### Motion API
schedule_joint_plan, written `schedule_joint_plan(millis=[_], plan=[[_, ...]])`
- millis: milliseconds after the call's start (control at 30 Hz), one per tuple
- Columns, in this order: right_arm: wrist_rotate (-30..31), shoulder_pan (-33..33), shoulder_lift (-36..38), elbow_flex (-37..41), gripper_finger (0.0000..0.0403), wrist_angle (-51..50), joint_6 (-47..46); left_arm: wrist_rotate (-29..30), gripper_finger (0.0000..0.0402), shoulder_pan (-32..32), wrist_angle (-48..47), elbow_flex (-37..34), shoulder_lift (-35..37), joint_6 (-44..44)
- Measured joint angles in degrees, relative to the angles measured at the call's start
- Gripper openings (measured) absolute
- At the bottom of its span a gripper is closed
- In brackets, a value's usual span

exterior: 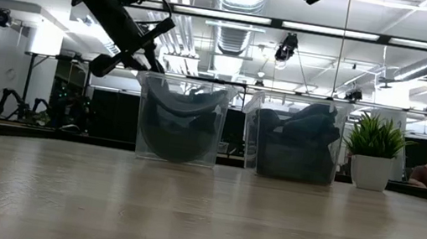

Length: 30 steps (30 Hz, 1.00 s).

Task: Pick & Place hat
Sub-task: Put the gray cap into the left transparent bin

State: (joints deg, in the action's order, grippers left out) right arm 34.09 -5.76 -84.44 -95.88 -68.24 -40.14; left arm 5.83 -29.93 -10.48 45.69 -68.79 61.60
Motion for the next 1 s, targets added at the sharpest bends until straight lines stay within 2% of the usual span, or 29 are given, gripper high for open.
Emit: schedule_joint_plan(millis=[200,567,733,1000], plan=[[0.02,0.02,0.00,0.00,0.0068,0.03,-0.24,0.00,0.0059,0.00,0.52,-0.02,0.00,-0.04],[0.04,0.01,0.00,0.00,0.0080,0.10,-0.39,-3.30,0.0173,0.00,0.68,-0.03,0.00,-1.46],[0.04,0.00,0.00,0.00,0.0074,0.17,-0.42,-4.07,0.0183,-0.02,0.37,0.75,0.48,-2.37],[0.04,0.00,0.00,0.00,0.0071,0.23,-0.39,-4.24,0.0184,-0.68,-2.29,6.70,1.42,-8.29]])
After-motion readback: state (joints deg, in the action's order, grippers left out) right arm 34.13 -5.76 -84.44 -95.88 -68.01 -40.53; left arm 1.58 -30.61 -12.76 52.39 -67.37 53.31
